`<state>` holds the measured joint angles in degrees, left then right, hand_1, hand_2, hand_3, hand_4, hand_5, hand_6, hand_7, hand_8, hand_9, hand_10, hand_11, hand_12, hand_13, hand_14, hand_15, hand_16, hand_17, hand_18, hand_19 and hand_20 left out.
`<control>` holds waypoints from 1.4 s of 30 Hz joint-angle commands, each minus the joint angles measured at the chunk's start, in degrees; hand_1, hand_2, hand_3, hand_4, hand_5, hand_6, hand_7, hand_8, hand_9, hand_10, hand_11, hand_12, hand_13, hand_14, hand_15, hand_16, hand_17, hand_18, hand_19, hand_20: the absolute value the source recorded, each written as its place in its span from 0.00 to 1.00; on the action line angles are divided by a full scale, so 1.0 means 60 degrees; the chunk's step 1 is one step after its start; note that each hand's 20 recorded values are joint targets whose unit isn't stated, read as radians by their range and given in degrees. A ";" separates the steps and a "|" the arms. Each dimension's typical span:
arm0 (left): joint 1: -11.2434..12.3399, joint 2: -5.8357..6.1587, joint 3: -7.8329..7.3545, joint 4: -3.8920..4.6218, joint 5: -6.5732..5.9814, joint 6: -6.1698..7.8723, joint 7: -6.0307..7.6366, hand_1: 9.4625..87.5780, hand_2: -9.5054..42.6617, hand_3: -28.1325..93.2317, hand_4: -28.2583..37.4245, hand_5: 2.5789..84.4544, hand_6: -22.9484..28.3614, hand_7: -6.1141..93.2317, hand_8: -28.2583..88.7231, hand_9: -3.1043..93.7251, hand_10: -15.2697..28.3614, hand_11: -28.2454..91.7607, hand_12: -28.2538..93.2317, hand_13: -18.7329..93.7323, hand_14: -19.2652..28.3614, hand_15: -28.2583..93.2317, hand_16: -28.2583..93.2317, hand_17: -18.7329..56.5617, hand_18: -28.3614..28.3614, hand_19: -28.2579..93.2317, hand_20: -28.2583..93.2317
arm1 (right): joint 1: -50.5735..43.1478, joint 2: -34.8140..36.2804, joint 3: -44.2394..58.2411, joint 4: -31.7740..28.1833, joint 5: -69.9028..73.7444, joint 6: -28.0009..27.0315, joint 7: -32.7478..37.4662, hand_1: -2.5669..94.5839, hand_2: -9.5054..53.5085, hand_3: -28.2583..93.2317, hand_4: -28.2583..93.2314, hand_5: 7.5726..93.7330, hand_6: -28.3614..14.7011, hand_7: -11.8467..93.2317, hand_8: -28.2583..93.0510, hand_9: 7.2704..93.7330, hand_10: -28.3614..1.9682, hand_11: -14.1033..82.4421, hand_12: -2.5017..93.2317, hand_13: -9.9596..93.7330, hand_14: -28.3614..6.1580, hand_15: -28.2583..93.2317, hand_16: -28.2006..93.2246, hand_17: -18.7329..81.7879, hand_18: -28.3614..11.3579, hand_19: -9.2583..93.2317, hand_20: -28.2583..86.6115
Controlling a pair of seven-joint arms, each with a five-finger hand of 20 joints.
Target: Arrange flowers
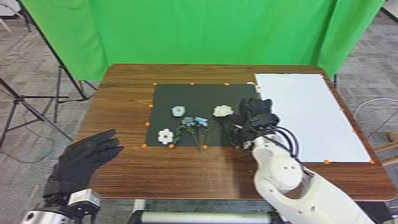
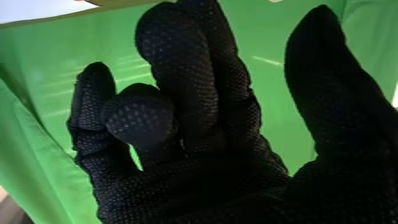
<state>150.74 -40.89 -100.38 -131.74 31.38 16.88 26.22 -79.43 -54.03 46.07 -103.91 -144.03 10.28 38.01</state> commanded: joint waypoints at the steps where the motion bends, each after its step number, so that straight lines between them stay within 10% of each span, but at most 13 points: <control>1: 0.0344 0.0400 0.0183 0.0090 -0.0383 0.0325 0.0650 0.22 0.29 0.91 0.21 0.52 0.72 0.19 0.17 0.43 0.86 0.52 0.31 0.43 1.00 0.70 0.14 0.12 0.88 0.70 0.36 | -0.0294 0.0659 0.0915 -0.0928 0.1105 -0.0374 -0.0271 0.31 0.11 0.86 0.03 0.75 0.53 0.33 0.14 0.83 0.42 0.58 0.27 0.74 0.34 0.86 0.47 0.40 0.00 0.84 0.57; 6: 0.0390 0.0522 0.0114 0.0102 -0.0412 0.0463 0.0848 0.22 0.29 0.91 0.21 0.52 0.72 0.19 0.17 0.43 0.86 0.52 0.31 0.42 1.00 0.70 0.14 0.13 0.88 0.70 0.35 | -0.1977 0.0436 0.3540 -0.2027 0.3487 -0.1436 -0.1017 0.27 0.18 0.88 0.03 0.63 0.47 0.30 0.14 0.68 0.29 0.52 0.24 0.61 0.28 0.83 0.39 0.34 0.00 0.80 0.51; 9: 0.0050 0.0474 0.0437 0.0109 -0.0352 0.0957 0.1148 0.22 0.29 0.91 0.21 0.52 0.72 0.19 0.17 0.43 0.85 0.52 0.31 0.42 1.00 0.70 0.14 0.13 0.88 0.70 0.35 | -0.3053 -0.0060 0.5264 -0.2418 0.5392 -0.1474 -0.1558 0.25 0.23 0.90 0.03 0.57 0.47 0.29 0.14 0.59 0.27 0.47 0.22 0.53 0.24 0.80 0.36 0.29 0.04 0.76 0.48; 12: -0.0014 0.0324 0.0333 0.0059 0.0197 0.1064 0.0728 0.22 0.29 0.91 0.21 0.52 0.72 0.19 0.17 0.43 0.85 0.52 0.31 0.42 1.00 0.70 0.14 0.13 0.88 0.70 0.35 | -0.3870 -0.0714 0.6613 -0.2603 0.7296 -0.1302 -0.1857 0.23 0.27 0.91 0.02 0.54 0.48 0.29 0.14 0.56 0.27 0.43 0.21 0.49 0.22 0.77 0.34 0.27 0.08 0.74 0.46; 16: 0.0147 0.0260 0.0276 0.0024 -0.0049 0.1251 0.1111 0.22 0.29 0.91 0.21 0.52 0.72 0.19 0.17 0.42 0.84 0.52 0.31 0.41 1.00 0.70 0.14 0.12 0.88 0.70 0.35 | -0.4395 -0.1365 0.7492 -0.2592 0.8252 -0.1183 -0.2123 0.21 0.30 0.92 0.02 0.54 0.49 0.29 0.13 0.54 0.26 0.41 0.21 0.46 0.19 0.73 0.32 0.26 0.11 0.72 0.44; 30: -0.0619 -0.1140 0.0083 0.0005 0.0889 0.0607 -0.0366 0.22 0.28 0.91 0.20 0.53 0.71 0.19 0.17 0.42 0.84 0.51 0.30 0.41 0.99 0.69 0.14 0.12 0.88 0.70 0.35 | -0.5147 -0.2707 0.9874 -0.2429 1.2796 -0.2857 -0.1736 0.23 0.31 0.94 0.02 0.53 0.54 0.28 0.13 0.53 0.33 0.35 0.19 0.44 0.19 0.63 0.33 0.24 0.14 0.69 0.42; 34: -0.0500 -0.1181 0.0002 -0.0034 0.0914 0.0615 -0.0335 0.22 0.28 0.91 0.20 0.53 0.71 0.19 0.17 0.42 0.84 0.51 0.30 0.41 0.99 0.69 0.14 0.12 0.88 0.70 0.35 | -0.4772 -0.3093 1.0476 -0.1804 1.4418 -0.4640 -0.1170 0.24 0.30 0.94 0.02 0.54 0.56 0.28 0.13 0.53 0.36 0.34 0.19 0.44 0.19 0.62 0.33 0.23 0.13 0.68 0.42; 42: -0.0639 -0.0930 0.0281 0.0038 0.0626 0.0837 0.0012 0.22 0.28 0.91 0.20 0.53 0.71 0.19 0.17 0.42 0.84 0.51 0.30 0.41 0.99 0.69 0.14 0.12 0.88 0.70 0.35 | -0.4957 -0.2931 1.0247 -0.1541 1.3611 -0.4720 -0.2089 0.26 0.29 0.94 0.02 0.55 0.61 0.28 0.13 0.54 0.42 0.31 0.18 0.44 0.20 0.60 0.34 0.21 0.13 0.65 0.43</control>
<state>146.84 -47.76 -100.09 -131.47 36.50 21.12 24.44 -107.48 -72.27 109.51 -113.06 -55.67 -22.28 30.22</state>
